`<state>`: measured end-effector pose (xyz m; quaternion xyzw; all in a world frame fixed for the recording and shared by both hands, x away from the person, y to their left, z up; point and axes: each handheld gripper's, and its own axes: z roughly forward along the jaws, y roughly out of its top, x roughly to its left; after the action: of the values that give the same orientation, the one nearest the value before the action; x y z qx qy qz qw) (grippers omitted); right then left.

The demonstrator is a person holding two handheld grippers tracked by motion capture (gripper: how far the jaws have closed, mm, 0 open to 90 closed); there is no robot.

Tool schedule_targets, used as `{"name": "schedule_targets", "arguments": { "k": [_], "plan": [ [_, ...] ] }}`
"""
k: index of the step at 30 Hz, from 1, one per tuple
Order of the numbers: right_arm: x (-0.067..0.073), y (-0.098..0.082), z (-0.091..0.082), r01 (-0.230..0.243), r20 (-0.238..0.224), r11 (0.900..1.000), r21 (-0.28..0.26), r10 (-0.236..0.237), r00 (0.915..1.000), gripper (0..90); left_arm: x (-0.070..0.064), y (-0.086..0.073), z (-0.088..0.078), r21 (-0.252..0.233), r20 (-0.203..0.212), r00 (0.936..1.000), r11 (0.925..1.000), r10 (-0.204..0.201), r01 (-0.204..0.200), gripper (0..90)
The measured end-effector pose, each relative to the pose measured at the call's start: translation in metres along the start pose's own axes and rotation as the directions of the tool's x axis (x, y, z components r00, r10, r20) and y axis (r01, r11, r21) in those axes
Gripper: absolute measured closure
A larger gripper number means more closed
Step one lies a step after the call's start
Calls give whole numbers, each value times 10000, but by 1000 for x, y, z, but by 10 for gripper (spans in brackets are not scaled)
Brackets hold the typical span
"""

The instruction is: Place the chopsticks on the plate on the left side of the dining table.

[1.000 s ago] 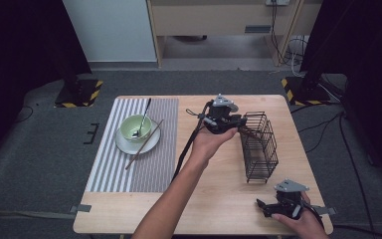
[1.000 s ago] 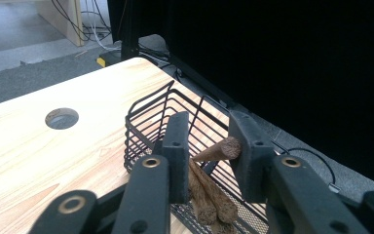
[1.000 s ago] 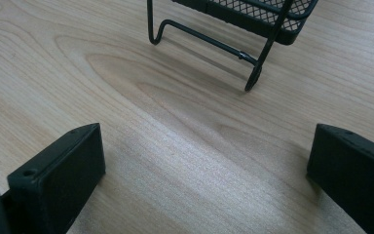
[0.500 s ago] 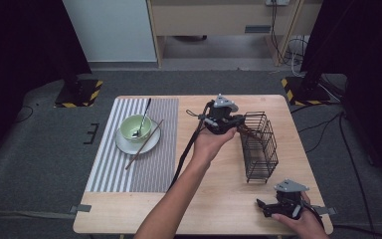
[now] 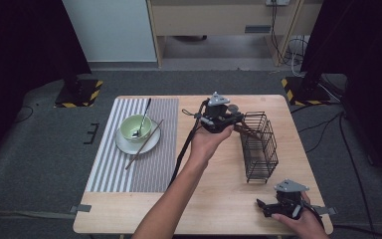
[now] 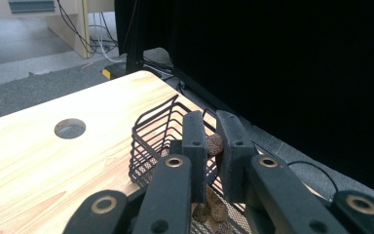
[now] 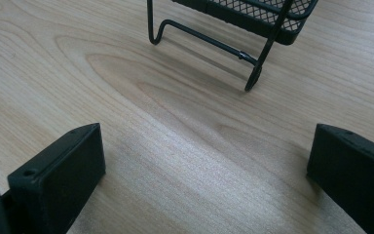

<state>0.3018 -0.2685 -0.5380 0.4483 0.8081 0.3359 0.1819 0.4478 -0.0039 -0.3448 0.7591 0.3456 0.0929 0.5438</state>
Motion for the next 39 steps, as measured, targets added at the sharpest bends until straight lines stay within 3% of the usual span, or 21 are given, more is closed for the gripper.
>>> {"name": "schedule_targets", "arguments": {
  "k": [7, 14, 19, 27, 39],
  "plan": [
    [0, 0, 0, 3, 0, 10000, -2, -3, 10000, 5, 7, 0, -8, -392, -45, 9996, 9989, -269, 267, 827],
    [0, 0, 0, -13, 0, 10000, 11, 13, 10000, 5, 15, -1, -16, -1054, 16, 9973, 9917, -737, 735, 828],
    [0, 0, 0, -17, -2, 10000, 13, 17, 10000, 5, 19, -1, -22, -1523, -21, 9961, 9846, -877, 864, 827],
    [0, 0, 0, -15, 2, 10000, 3, 15, 10000, 5, 23, -1, -32, -1805, -152, 9959, 9799, -892, 850, 828],
    [0, 0, 0, -15, 4, 10000, 7, 15, 10000, 5, 30, -1, -47, -2542, 202, 9929, 9599, -1171, 1184, 827]
  ]
}}
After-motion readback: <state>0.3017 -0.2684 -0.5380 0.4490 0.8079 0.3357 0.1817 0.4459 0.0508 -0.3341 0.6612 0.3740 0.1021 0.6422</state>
